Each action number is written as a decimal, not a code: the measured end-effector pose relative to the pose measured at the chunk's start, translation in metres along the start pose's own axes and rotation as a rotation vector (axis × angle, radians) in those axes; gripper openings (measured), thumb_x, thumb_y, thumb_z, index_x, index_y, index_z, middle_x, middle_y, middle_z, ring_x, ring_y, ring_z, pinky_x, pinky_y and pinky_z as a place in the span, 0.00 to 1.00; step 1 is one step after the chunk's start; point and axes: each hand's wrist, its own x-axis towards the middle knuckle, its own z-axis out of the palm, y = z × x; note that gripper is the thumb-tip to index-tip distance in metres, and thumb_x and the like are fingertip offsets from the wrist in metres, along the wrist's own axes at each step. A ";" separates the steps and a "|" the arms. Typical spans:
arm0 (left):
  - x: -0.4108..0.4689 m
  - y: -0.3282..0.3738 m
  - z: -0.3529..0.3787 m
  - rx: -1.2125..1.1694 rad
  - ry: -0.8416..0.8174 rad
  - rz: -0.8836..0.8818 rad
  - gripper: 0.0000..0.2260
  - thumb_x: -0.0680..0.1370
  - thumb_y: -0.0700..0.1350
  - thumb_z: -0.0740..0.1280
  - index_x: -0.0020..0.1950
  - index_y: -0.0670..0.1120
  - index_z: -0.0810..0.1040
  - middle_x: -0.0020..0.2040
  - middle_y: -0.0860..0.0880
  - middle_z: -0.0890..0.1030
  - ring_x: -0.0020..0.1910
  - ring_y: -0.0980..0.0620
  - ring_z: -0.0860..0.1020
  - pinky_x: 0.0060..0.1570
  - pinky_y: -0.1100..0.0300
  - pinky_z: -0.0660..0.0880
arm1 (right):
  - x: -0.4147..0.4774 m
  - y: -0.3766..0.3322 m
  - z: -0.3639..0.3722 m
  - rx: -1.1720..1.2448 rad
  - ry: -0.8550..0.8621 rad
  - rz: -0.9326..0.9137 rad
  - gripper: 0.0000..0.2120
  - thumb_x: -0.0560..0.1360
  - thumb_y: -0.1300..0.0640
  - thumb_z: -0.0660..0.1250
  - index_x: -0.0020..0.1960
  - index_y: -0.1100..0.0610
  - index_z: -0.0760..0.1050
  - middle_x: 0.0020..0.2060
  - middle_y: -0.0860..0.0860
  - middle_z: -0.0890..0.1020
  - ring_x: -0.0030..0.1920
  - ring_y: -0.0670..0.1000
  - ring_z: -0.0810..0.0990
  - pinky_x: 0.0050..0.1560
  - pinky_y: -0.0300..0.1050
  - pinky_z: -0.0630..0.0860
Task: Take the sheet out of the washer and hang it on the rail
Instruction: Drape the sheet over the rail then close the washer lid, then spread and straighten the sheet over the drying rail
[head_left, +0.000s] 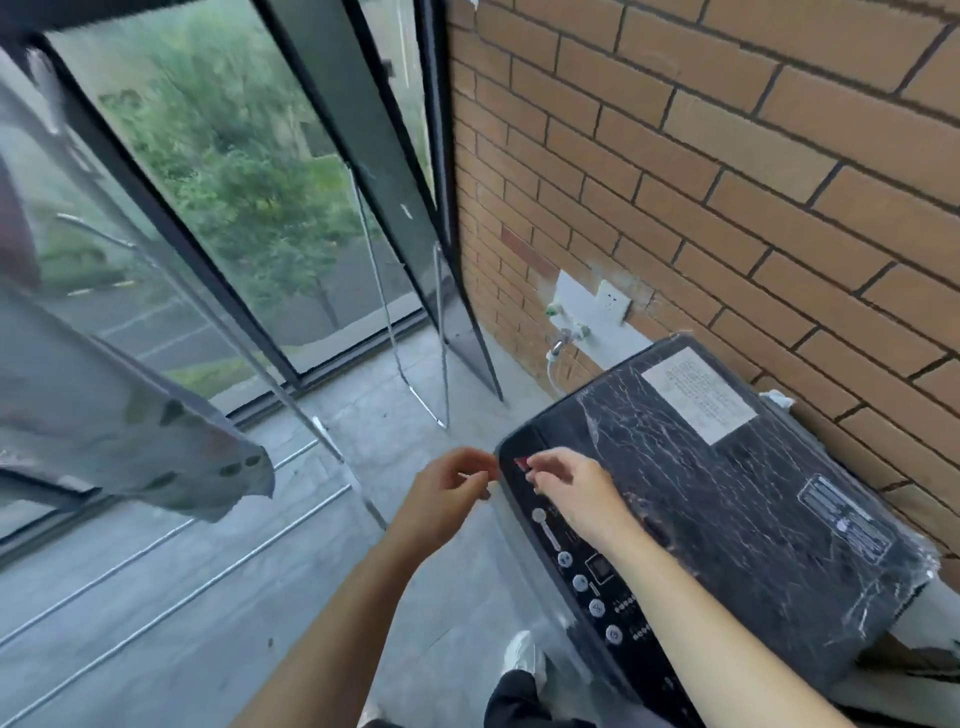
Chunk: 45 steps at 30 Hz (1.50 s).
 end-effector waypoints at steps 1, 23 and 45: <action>-0.008 0.000 -0.014 -0.045 0.041 0.003 0.10 0.78 0.37 0.62 0.49 0.50 0.79 0.47 0.49 0.83 0.39 0.57 0.81 0.38 0.69 0.71 | -0.003 -0.014 0.011 0.025 -0.023 -0.017 0.09 0.76 0.62 0.65 0.49 0.50 0.78 0.45 0.47 0.84 0.48 0.45 0.82 0.50 0.36 0.76; -0.187 -0.035 -0.396 -0.207 0.772 0.312 0.13 0.76 0.31 0.61 0.43 0.46 0.79 0.39 0.49 0.83 0.34 0.58 0.80 0.39 0.68 0.74 | -0.058 -0.331 0.313 0.126 -0.309 -0.593 0.11 0.76 0.65 0.63 0.46 0.51 0.78 0.45 0.50 0.84 0.48 0.51 0.82 0.51 0.39 0.77; -0.182 0.168 -0.635 0.638 1.443 0.607 0.12 0.74 0.48 0.68 0.57 0.50 0.75 0.57 0.52 0.74 0.52 0.56 0.73 0.52 0.63 0.71 | -0.032 -0.677 0.289 -0.115 0.244 -1.413 0.11 0.73 0.54 0.68 0.55 0.50 0.79 0.50 0.45 0.80 0.47 0.42 0.78 0.48 0.32 0.71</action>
